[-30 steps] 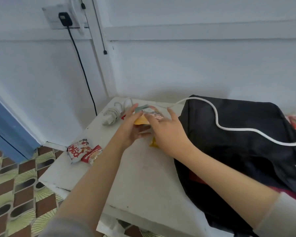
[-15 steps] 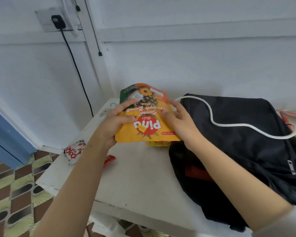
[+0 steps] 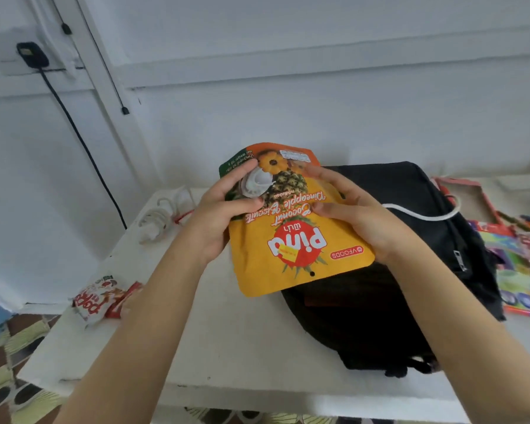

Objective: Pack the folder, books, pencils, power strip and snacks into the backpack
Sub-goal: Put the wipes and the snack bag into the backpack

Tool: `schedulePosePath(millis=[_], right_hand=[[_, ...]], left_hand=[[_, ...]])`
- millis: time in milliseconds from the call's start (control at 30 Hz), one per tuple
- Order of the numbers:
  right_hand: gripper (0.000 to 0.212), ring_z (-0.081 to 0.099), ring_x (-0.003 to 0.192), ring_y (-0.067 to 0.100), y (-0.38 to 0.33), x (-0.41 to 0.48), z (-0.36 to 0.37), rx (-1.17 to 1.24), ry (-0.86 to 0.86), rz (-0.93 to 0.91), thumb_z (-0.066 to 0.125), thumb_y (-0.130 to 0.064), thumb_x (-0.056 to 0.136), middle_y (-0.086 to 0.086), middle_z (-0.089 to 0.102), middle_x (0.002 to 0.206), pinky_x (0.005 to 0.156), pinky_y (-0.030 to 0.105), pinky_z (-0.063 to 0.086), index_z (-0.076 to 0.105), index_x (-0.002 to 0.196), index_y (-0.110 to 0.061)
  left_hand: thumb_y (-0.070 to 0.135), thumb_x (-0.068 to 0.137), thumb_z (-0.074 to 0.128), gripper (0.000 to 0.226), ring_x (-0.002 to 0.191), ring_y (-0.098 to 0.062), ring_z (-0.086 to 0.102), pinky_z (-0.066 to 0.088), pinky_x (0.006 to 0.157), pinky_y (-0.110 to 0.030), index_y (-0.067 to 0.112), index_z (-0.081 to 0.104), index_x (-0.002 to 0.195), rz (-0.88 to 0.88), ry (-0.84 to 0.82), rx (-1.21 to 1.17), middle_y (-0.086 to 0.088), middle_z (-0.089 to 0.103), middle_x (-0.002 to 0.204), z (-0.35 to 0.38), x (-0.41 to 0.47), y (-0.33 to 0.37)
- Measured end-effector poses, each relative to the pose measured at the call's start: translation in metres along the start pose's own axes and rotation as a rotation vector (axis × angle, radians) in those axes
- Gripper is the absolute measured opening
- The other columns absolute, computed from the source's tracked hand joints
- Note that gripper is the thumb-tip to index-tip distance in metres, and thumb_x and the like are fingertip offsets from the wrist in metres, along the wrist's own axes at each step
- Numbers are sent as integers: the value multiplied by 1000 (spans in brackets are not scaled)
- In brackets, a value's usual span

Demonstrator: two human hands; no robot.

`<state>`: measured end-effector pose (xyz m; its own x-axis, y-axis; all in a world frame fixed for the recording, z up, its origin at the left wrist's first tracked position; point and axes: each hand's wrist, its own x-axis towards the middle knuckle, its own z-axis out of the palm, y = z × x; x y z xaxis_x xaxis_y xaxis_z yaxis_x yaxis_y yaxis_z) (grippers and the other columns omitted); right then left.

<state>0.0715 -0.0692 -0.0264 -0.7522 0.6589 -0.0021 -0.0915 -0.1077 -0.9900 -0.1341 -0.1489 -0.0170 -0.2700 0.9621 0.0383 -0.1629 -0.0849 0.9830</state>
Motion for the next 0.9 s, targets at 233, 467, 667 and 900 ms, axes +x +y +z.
schedulePosePath(millis=[233, 467, 667, 900], right_hand=[[56, 69, 90, 32, 20, -79, -31, 13, 269, -14, 68, -14, 73, 4, 64, 116, 66, 40, 58, 57, 121, -41], [56, 71, 72, 27, 37, -164, -50, 169, 632, -15, 65, -12, 71, 5, 65, 113, 50, 31, 57, 61, 115, -46], [54, 71, 74, 28, 53, -212, -46, 224, 785, 3, 64, -15, 71, 7, 61, 122, 51, 31, 57, 61, 114, -48], [52, 71, 71, 28, 67, -231, -29, 293, 853, -16, 63, -15, 73, 8, 62, 119, 48, 30, 56, 61, 114, -46]], left_hand=[[12, 76, 66, 56, 111, -16, 58, 54, 84, -32, 39, 54, 124, 36, -262, 51, 5, 55, 128, 60, 0, -26], [56, 86, 51, 59, 125, -15, 46, 40, 102, -26, 25, 31, 133, 468, -497, 448, -5, 39, 141, 80, -24, -76], [17, 89, 59, 28, 110, -23, 47, 35, 100, -34, 17, 45, 113, 1703, -558, 1077, -11, 43, 122, 57, 3, -113], [-4, 85, 51, 30, 77, -26, 60, 46, 67, -36, 9, 58, 111, 1694, -646, 1255, -8, 65, 91, 68, 33, -96]])
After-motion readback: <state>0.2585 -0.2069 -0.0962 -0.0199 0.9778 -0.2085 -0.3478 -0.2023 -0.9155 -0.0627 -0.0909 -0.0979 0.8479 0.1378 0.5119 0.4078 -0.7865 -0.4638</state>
